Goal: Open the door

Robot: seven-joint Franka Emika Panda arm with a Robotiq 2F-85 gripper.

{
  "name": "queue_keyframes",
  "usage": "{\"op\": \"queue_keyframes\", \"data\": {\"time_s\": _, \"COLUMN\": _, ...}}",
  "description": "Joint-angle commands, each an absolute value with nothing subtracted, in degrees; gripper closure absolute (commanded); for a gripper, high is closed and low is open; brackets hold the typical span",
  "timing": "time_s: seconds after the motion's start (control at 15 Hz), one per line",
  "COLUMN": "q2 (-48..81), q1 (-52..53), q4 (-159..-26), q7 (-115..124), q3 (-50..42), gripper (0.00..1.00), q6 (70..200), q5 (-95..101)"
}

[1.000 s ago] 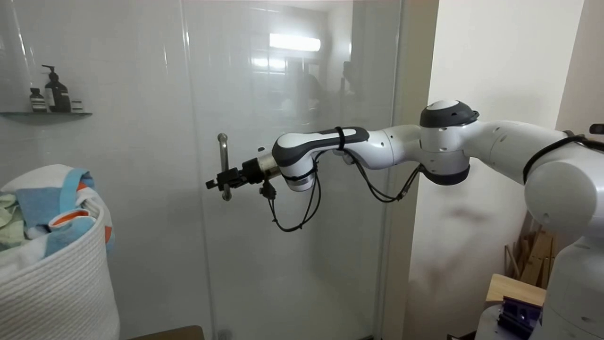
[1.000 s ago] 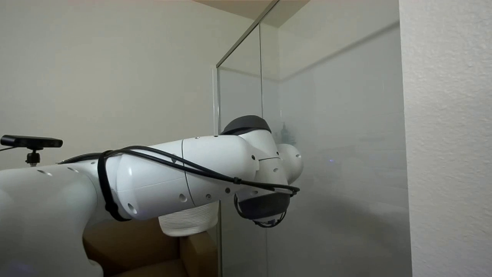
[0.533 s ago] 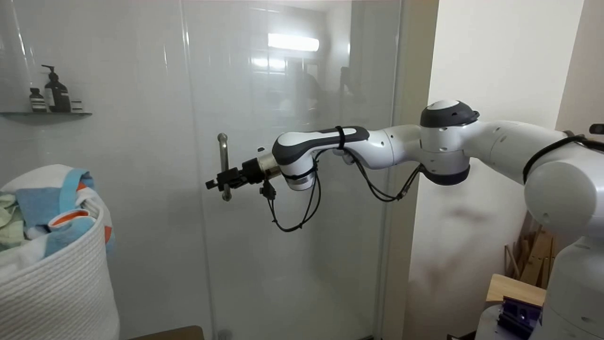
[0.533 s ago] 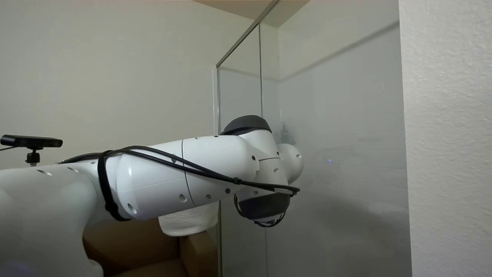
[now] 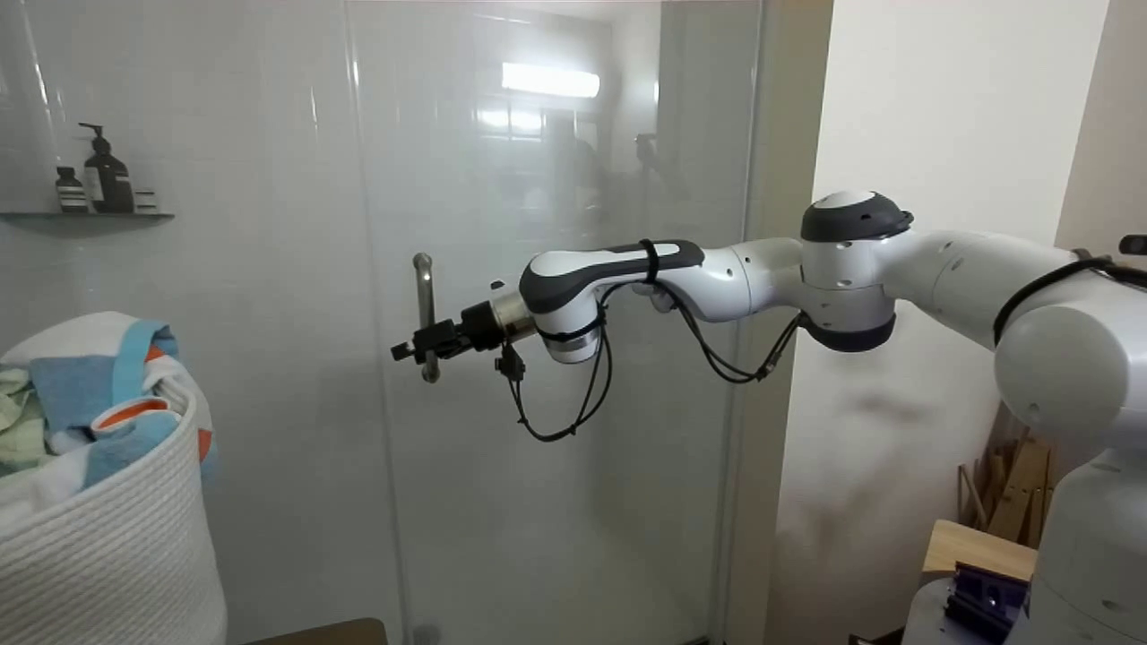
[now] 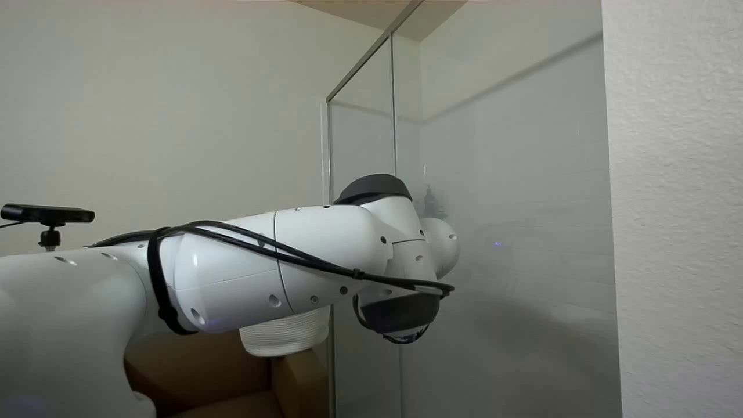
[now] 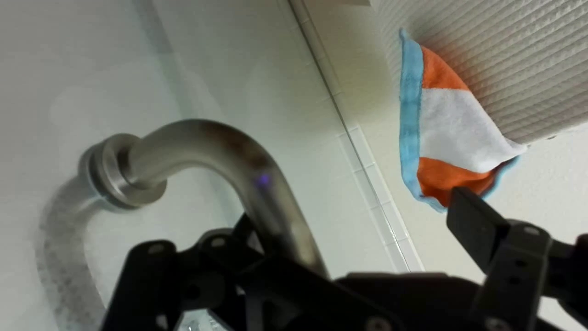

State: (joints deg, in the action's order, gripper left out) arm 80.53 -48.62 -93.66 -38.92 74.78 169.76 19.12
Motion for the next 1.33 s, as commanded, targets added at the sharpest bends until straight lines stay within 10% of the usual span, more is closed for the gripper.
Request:
{"op": "queue_keyframes", "data": {"time_s": 0.0, "q2": 80.7, "q1": -51.9, "q4": -104.8, "q7": -40.5, "q3": 75.4, "gripper": 0.00, "q6": 169.4, "q5": 17.3}}
{"op": "queue_keyframes", "data": {"time_s": 1.27, "q2": 77.7, "q1": -66.7, "q4": -125.8, "q7": -39.6, "q3": 77.6, "gripper": 0.00, "q6": 161.3, "q5": 16.5}}
